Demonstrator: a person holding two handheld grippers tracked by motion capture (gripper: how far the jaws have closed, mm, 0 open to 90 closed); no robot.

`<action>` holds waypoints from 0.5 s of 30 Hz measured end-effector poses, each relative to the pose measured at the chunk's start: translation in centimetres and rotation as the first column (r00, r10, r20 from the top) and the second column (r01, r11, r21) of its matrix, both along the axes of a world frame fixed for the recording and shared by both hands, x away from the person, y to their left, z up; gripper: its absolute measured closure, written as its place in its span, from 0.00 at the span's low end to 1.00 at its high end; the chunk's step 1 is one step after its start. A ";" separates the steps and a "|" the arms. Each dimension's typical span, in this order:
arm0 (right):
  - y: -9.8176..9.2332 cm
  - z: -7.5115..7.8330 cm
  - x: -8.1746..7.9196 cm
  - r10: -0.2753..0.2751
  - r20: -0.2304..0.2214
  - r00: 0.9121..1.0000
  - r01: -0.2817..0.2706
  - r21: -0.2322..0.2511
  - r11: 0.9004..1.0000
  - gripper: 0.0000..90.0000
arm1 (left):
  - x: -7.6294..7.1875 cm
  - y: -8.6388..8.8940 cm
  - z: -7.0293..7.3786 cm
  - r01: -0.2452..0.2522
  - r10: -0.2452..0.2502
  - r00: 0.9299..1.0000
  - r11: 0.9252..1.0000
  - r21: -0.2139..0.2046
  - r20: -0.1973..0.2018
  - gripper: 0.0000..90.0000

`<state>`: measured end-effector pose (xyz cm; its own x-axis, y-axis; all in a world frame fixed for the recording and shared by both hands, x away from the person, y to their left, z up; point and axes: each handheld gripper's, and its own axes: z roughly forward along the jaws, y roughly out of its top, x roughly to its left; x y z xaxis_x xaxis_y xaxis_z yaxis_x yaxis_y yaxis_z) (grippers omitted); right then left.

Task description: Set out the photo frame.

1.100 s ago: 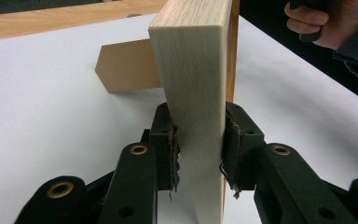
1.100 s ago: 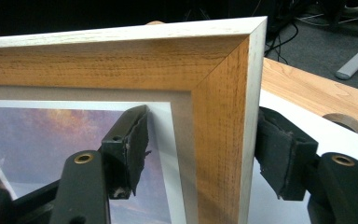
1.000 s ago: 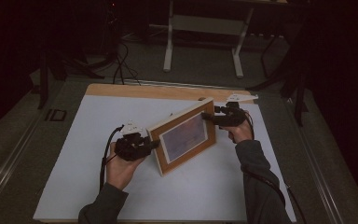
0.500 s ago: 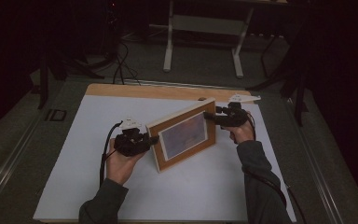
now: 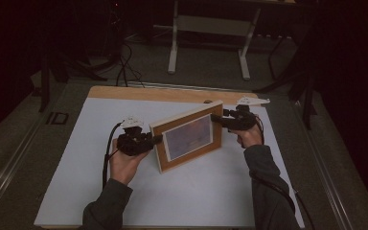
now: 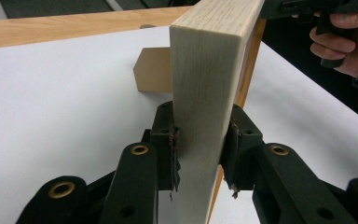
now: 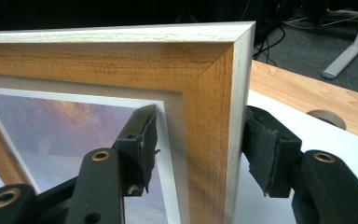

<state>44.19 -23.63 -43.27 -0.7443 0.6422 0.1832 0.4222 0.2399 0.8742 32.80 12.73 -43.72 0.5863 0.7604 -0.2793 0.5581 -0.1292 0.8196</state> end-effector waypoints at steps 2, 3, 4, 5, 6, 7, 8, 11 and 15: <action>0.0 0.0 -0.1 -0.005 0.002 1.000 0.005 0.002 1.000 0.51 | 0.2 0.1 0.0 0.000 0.000 1.000 1.000 -0.008 -0.005 0.78; 0.0 0.0 -0.1 -0.007 0.003 1.000 0.007 0.001 1.000 0.52 | 0.2 0.2 0.0 0.000 0.000 1.000 1.000 -0.011 -0.005 0.78; 0.0 0.0 -0.1 -0.007 0.003 1.000 0.007 0.001 1.000 0.52 | 0.2 0.2 0.0 0.000 0.000 1.000 1.000 -0.011 -0.005 0.78; 0.0 0.0 -0.1 -0.007 0.004 1.000 0.007 0.000 1.000 0.52 | 0.3 0.3 0.0 -0.003 0.003 1.000 1.000 -0.014 -0.007 0.78; 0.0 0.0 -0.2 -0.008 0.005 1.000 0.008 -0.005 1.000 0.53 | 0.4 0.3 0.0 -0.004 0.003 1.000 1.000 -0.014 -0.006 0.78; 0.0 0.1 -0.2 -0.007 0.007 1.000 0.007 -0.006 1.000 0.53 | 0.5 0.4 0.0 -0.009 0.009 1.000 1.000 -0.014 -0.006 0.78; -0.1 0.1 -0.3 -0.005 0.006 1.000 0.005 -0.007 1.000 0.54 | 0.5 0.4 0.1 -0.009 0.009 1.000 1.000 -0.012 -0.007 0.78; -0.1 0.2 -0.4 -0.007 0.008 1.000 0.007 -0.010 1.000 0.54 | 0.7 0.4 0.1 -0.010 0.010 1.000 1.000 -0.007 -0.004 0.77; -0.4 0.1 -0.7 -0.014 0.007 1.000 0.014 -0.004 1.000 0.57 | 1.0 0.5 0.1 -0.008 0.008 1.000 1.000 -0.010 -0.005 0.77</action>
<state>43.54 -23.99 -43.18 -0.7365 0.6532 0.1757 0.4193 0.2372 0.8763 33.78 13.26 -43.65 0.5791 0.7621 -0.2896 0.5627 -0.1166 0.8184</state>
